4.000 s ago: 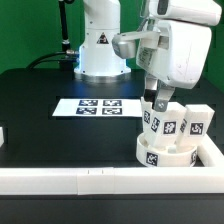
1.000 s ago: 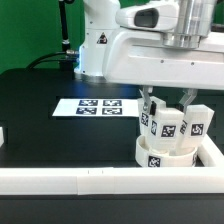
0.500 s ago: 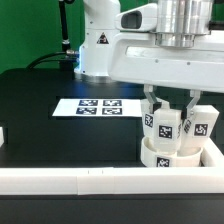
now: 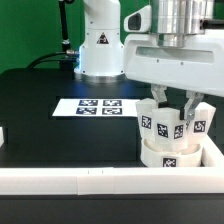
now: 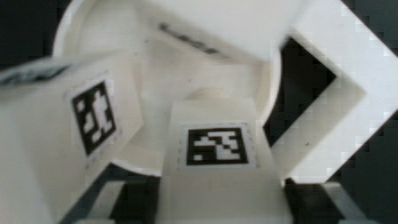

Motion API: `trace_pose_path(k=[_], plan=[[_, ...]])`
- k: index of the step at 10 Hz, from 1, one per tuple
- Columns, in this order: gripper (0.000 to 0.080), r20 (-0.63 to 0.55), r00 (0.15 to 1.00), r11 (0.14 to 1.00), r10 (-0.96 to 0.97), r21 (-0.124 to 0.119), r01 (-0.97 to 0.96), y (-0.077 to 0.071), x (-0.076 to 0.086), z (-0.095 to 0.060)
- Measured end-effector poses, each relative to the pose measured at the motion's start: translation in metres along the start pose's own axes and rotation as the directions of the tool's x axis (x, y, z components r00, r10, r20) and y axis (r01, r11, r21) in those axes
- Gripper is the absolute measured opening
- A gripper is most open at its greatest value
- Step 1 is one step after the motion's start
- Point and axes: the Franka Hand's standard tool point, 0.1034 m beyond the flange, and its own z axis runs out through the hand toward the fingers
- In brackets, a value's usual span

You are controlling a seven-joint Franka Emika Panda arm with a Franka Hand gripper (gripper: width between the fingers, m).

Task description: Assemble stool

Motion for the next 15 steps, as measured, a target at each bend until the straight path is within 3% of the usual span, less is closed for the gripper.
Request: trace_pose_path(k=[2, 3, 4, 7, 8, 9, 11, 12, 13, 14, 15], plan=[[0.0335, 0.043, 0.942, 0.942, 0.333, 0.040, -0.334, -0.002, -0.002, 0.001], [0.0335, 0.063, 0.899, 0.898, 0.434, 0.049, -0.437, -0.002, -0.003, 0.001], [0.0335, 0.090, 0.814, 0.813, 0.573, 0.059, -0.579, -0.004, -0.005, 0.001], [0.0335, 0.131, 0.600, 0.604, 0.789, 0.017, -0.797, -0.009, -0.020, 0.003], [0.0337, 0.145, 0.488, 0.495, 0.861, -0.010, -0.869, -0.009, -0.023, 0.003], [0.0337, 0.142, 0.446, 0.455, 0.884, -0.034, -0.890, -0.009, -0.024, 0.004], [0.0337, 0.154, 0.453, 0.463, 0.878, -0.036, -0.886, -0.010, -0.026, 0.004], [0.0517, 0.154, 0.457, 0.467, 0.876, -0.035, -0.883, -0.011, -0.026, 0.004], [0.0607, 0.164, 0.537, 0.548, 0.827, -0.028, -0.836, -0.012, -0.025, -0.003], [0.0607, 0.175, 0.554, 0.565, 0.814, -0.018, -0.825, -0.015, -0.023, -0.011], [0.0642, 0.185, 0.630, 0.640, 0.754, 0.004, -0.768, -0.018, -0.021, -0.020]])
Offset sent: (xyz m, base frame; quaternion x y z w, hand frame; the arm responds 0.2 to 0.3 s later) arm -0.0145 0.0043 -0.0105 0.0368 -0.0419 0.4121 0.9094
